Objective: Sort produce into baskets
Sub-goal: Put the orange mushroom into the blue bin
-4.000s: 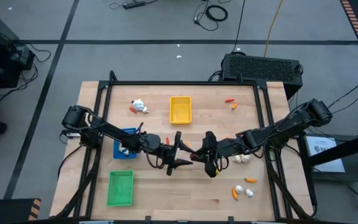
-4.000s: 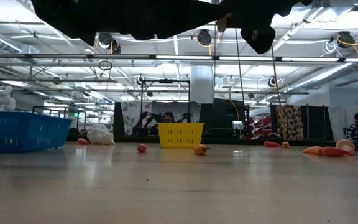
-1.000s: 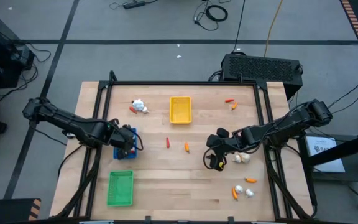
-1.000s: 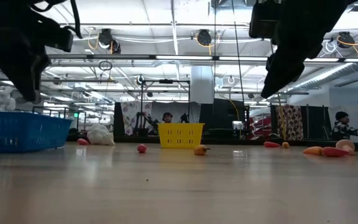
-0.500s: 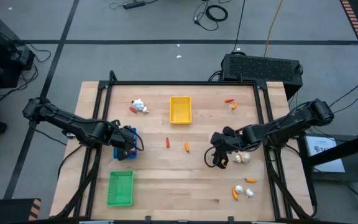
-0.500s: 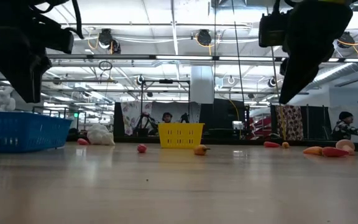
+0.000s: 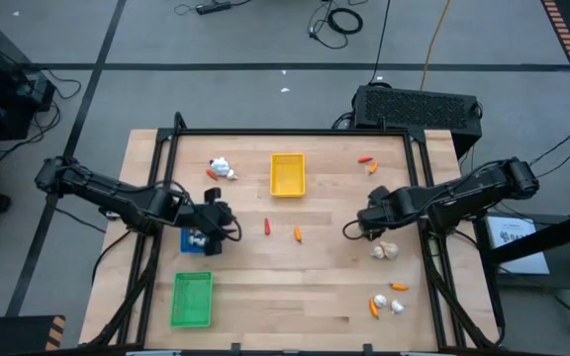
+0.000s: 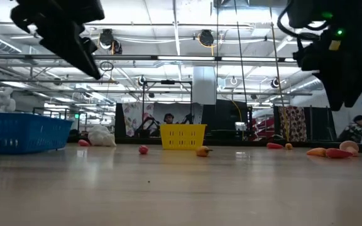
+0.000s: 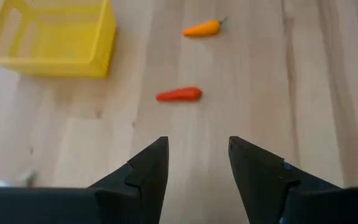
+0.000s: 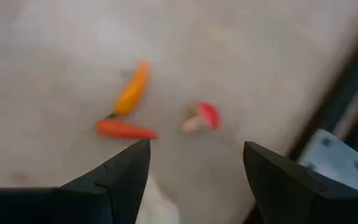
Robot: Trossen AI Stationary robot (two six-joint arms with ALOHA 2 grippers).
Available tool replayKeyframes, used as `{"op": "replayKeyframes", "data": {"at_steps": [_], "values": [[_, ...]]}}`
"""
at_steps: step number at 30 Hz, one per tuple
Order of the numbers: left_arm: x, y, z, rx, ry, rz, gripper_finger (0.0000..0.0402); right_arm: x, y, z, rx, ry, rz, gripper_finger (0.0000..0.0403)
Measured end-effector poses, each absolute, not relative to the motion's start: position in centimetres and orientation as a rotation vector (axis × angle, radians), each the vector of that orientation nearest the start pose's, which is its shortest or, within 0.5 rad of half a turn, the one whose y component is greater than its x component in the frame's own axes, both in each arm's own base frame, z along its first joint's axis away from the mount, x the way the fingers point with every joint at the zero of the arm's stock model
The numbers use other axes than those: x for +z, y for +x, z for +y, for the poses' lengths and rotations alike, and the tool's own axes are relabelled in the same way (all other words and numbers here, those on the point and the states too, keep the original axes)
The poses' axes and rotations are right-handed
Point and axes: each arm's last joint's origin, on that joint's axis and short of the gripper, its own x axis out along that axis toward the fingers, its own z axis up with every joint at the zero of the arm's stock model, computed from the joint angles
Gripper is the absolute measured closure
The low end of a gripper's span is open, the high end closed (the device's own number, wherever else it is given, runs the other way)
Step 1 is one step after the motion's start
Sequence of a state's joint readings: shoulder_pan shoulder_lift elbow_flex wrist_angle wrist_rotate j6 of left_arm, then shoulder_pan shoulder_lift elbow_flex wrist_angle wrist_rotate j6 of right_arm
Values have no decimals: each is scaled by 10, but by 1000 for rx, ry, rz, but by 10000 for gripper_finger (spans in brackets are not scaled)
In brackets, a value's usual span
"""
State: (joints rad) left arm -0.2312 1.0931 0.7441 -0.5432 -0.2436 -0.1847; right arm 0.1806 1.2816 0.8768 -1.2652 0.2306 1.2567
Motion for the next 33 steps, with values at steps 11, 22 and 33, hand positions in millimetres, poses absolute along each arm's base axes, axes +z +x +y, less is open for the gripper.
{"op": "replayKeyframes", "data": {"at_steps": [11,22,33], "values": [[237,209,-29,67,100,860,226,183,168,15,-1074,686,1377,154],[242,217,-18,94,111,766,226,158,163,6,-1015,732,1316,154],[229,221,-10,67,79,676,226,135,155,1,-976,741,1302,160]]}}
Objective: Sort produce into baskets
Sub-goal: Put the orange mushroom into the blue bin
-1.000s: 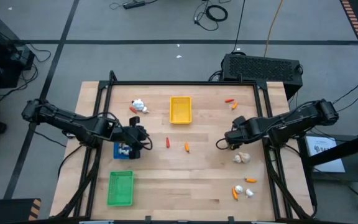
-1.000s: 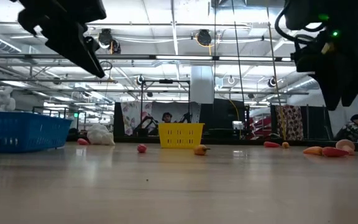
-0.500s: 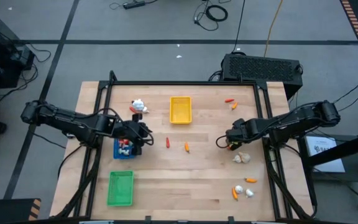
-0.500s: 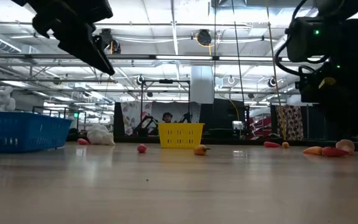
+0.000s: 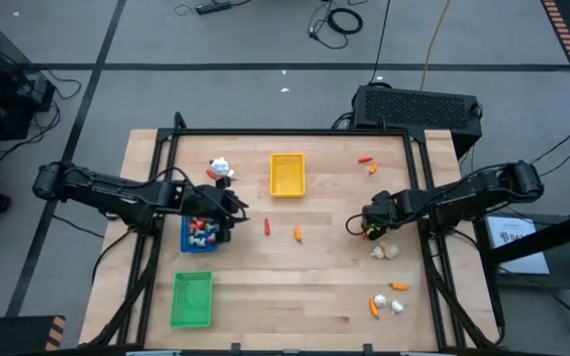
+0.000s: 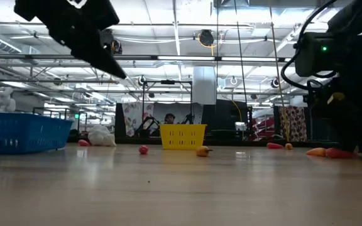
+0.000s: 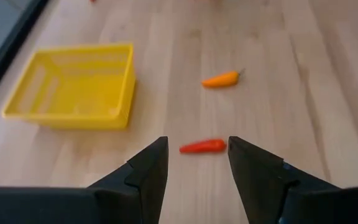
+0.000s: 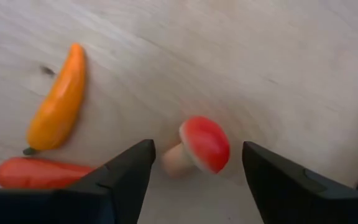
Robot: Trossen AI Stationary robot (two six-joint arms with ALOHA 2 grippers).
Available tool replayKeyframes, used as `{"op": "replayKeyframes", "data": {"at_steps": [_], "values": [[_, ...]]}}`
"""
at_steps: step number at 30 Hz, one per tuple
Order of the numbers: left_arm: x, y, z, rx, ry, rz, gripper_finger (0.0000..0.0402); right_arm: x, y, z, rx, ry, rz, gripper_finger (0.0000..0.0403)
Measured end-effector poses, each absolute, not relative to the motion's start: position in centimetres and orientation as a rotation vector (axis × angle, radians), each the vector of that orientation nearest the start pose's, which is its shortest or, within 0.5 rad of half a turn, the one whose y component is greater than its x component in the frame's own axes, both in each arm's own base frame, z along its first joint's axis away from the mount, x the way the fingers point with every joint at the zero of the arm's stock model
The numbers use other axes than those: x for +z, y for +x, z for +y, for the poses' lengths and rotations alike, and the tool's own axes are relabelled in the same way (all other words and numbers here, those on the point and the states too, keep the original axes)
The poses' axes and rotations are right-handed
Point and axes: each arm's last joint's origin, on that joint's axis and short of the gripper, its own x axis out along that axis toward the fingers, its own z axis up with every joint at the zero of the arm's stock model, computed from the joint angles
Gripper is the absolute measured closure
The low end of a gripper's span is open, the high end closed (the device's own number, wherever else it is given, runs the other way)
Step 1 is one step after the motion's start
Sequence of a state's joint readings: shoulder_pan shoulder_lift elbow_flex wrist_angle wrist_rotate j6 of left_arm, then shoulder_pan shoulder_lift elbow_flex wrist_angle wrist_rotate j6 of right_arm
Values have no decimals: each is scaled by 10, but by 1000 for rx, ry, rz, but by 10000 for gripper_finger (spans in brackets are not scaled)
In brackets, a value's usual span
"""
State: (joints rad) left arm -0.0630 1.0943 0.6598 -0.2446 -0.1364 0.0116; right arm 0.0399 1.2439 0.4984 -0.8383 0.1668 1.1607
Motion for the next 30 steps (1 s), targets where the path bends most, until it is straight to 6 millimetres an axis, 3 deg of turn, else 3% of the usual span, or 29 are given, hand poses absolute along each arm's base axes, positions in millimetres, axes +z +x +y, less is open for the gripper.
{"op": "replayKeyframes", "data": {"at_steps": [9,17,23,30], "values": [[239,229,-6,49,79,544,226,141,151,0,-957,723,1258,256],[228,239,-6,17,66,579,226,147,150,0,-913,734,1232,343],[213,265,-7,8,60,513,226,167,159,1,-816,748,1120,338],[197,312,-24,-91,168,153,226,208,197,3,-497,757,690,329]]}}
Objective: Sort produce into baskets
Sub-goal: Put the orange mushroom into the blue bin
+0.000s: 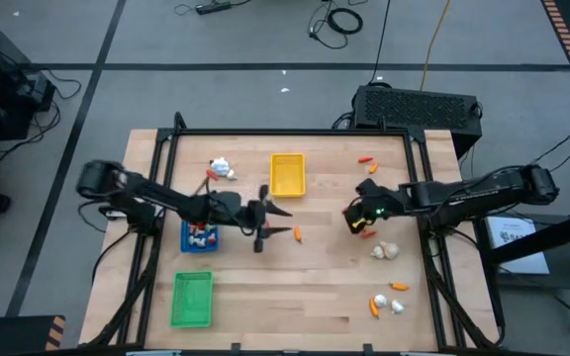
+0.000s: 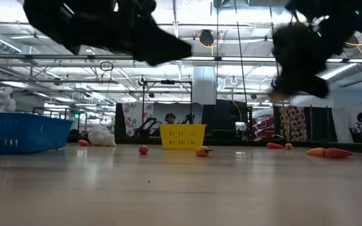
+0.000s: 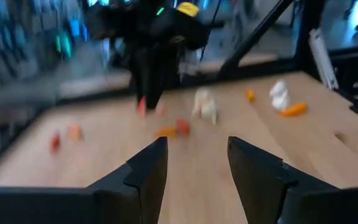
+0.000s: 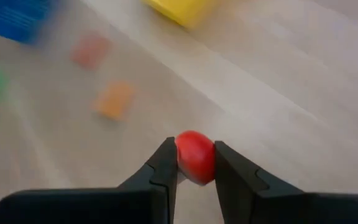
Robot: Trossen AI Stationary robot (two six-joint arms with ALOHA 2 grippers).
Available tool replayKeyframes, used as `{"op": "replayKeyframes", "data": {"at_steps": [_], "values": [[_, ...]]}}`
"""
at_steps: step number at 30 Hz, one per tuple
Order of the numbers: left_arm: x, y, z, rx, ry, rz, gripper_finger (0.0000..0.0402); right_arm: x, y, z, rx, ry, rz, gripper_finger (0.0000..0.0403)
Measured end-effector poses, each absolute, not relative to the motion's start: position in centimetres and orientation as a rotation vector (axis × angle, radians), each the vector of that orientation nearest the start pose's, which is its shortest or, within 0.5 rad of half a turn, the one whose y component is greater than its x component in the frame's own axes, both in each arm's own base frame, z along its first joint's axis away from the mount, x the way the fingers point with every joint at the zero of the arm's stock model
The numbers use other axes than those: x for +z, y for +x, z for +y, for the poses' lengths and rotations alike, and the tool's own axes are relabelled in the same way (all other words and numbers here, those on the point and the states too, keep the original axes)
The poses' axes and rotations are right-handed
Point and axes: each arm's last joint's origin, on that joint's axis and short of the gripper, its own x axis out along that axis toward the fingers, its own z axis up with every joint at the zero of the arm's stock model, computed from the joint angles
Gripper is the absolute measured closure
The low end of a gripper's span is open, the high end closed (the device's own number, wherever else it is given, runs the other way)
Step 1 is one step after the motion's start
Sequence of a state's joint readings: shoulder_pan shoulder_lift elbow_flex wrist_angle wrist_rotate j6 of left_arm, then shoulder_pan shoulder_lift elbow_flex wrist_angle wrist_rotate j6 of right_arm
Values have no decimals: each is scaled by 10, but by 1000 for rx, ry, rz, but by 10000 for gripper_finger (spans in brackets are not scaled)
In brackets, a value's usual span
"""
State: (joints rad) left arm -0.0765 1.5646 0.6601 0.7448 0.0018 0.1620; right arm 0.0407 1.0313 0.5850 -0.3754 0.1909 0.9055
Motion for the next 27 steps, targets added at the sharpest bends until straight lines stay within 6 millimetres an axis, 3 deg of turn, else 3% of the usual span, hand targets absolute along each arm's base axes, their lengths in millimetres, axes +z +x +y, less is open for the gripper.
{"op": "replayKeyframes", "data": {"at_steps": [4,9,18,27], "values": [[191,328,-37,-69,313,-18,226,229,215,5,-318,774,460,328],[197,348,-46,102,298,-102,226,243,226,4,-278,794,261,328],[200,367,-48,224,316,-96,226,242,241,2,-310,812,146,328],[202,370,-46,274,316,-74,226,242,247,3,-295,831,110,328]]}}
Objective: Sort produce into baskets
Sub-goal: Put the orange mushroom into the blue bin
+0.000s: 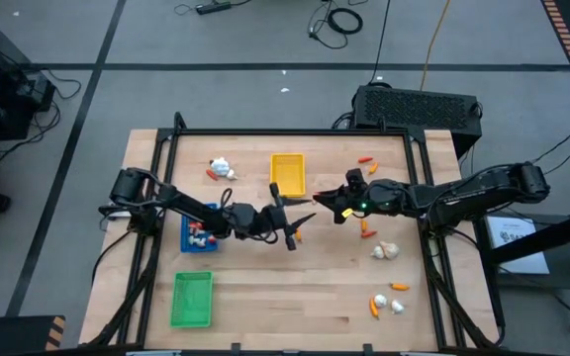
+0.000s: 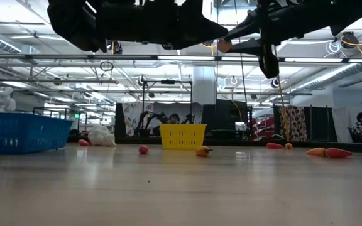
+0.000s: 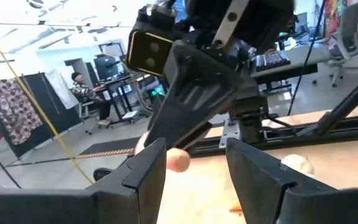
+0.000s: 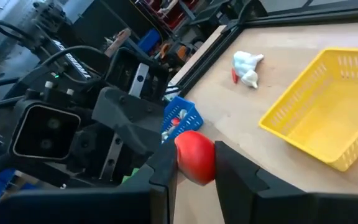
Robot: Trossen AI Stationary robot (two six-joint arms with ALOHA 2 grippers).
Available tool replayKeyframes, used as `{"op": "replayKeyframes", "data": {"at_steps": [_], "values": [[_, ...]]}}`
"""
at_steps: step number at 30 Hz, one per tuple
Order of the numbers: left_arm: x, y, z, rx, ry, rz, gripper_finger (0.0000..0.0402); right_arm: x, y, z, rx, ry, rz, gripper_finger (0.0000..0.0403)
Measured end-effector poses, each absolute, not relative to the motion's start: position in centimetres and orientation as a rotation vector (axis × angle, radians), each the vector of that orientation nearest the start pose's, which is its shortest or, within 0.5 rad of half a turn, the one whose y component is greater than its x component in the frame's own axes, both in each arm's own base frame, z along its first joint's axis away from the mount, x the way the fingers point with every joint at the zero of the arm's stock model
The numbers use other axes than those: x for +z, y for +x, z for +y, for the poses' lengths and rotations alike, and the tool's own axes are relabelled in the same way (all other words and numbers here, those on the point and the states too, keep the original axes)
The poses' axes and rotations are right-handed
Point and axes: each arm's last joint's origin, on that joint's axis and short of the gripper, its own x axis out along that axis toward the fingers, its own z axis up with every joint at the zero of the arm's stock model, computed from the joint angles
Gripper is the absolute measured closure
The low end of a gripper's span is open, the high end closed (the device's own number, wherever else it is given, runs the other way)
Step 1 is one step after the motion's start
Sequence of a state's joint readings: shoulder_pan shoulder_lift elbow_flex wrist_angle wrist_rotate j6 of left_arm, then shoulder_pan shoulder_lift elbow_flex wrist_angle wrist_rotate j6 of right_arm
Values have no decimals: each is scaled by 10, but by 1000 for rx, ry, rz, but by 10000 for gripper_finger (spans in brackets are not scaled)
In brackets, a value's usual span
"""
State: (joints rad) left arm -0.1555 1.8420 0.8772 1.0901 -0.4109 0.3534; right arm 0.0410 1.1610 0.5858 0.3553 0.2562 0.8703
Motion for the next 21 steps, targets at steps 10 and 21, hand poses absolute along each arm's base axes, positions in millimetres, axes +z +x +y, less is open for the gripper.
{"op": "replayKeyframes", "data": {"at_steps": [10,21], "values": [[202,371,-41,324,315,-62,226,245,247,3,-281,856,76,328],[206,374,-38,334,312,-72,226,245,247,2,-287,844,79,328]]}}
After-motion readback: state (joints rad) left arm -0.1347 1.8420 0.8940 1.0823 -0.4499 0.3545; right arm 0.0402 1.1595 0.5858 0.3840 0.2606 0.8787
